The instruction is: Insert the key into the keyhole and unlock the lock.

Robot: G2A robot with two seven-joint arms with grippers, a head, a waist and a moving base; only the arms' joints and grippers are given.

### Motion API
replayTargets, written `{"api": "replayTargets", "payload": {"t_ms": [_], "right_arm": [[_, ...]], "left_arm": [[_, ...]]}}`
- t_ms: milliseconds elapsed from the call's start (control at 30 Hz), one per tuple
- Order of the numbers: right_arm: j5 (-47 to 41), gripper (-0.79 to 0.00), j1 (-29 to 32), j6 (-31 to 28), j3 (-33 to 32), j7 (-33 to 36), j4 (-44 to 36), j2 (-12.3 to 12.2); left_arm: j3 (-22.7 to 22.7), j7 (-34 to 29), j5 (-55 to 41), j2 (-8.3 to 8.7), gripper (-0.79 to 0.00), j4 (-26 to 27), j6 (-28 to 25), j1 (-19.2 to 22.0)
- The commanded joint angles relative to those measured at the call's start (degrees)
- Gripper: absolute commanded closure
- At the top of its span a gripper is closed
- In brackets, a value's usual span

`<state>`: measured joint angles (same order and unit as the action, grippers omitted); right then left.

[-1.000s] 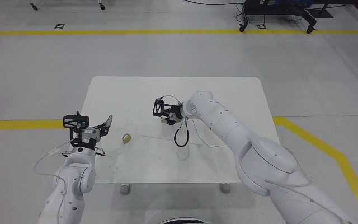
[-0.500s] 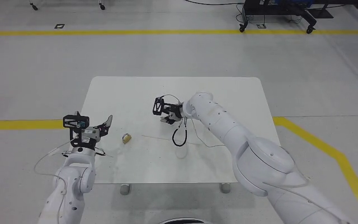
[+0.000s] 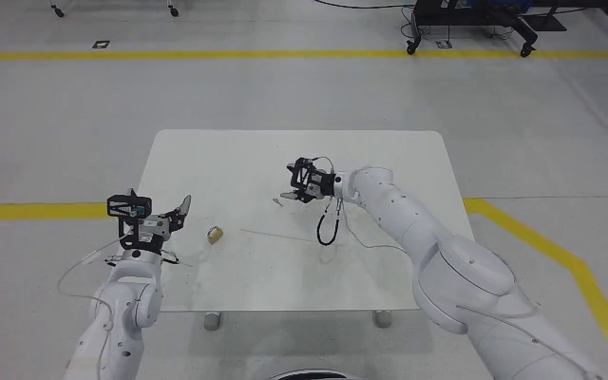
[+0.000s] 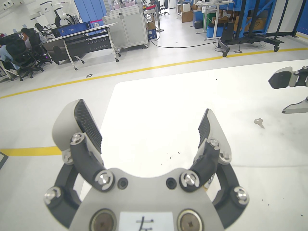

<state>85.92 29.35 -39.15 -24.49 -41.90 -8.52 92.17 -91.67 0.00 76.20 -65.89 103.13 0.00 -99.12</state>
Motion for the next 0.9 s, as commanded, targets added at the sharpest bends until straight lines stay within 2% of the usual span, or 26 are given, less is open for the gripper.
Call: {"api": "replayTargets", "payload": {"t_ms": [0, 33, 67, 100, 133, 233, 300, 333, 433, 600, 700, 867], "right_arm": [[1.8, -0.462, 0.9, 2.0, 0.5, -7.5, 0.8, -1.2], [2.4, -0.489, 1.4, 3.1, 0.6, -10.0, 1.1, -1.7], [2.7, -0.594, 1.9, 4.1, 0.7, -12.3, 1.4, -2.2], [3.2, -0.785, 2.4, 5.0, 0.8, -14.6, 1.5, -2.7], [3.7, -0.785, 2.8, 5.4, 0.9, -16.6, 1.5, -3.1], [3.7, -0.785, 2.8, 5.4, 0.9, -16.6, 1.5, -3.1], [3.7, -0.785, 2.8, 5.4, 0.9, -16.6, 1.5, -3.1], [3.7, -0.785, 2.8, 5.4, 0.9, -16.6, 1.5, -3.1], [3.7, -0.785, 2.8, 5.4, 0.9, -16.6, 1.5, -3.1], [3.7, -0.785, 2.8, 5.4, 0.9, -16.6, 1.5, -3.1], [3.7, -0.785, 2.8, 5.4, 0.9, -16.6, 1.5, -3.1], [3.7, -0.785, 2.8, 5.4, 0.9, -16.6, 1.5, -3.1]], "left_arm": [[0.0, 0.0, 0.0, 0.0, -0.785, 0.0, 0.0, 0.0], [0.0, 0.0, 0.0, 0.0, -0.785, 0.0, 0.0, 0.0], [0.0, 0.0, 0.0, 0.0, -0.785, 0.0, 0.0, 0.0], [0.0, 0.0, 0.0, 0.0, -0.785, 0.0, 0.0, 0.0], [0.0, 0.0, 0.0, 0.0, -0.785, 0.0, 0.0, 0.0], [0.0, 0.0, 0.0, 0.0, -0.785, 0.0, 0.0, 0.0], [-0.3, -0.4, 6.3, 0.11, -0.785, 0.3, 3.7, 0.0], [1.7, -0.6, 8.7, 0.03, -0.785, 2.3, 3.2, -0.5], [3.9, -2.0, 10.4, 0.18, -0.785, 6.1, -2.9, -0.2], [8.4, -7.5, 11.3, 0.98, -0.785, 7.6, -24.7, 5.1], [9.2, -10.3, 8.9, 0.92, -0.785, 6.8, -26.8, 7.4], [9.2, -10.3, 8.9, 0.92, -0.785, 6.8, -26.8, 7.4]]}}
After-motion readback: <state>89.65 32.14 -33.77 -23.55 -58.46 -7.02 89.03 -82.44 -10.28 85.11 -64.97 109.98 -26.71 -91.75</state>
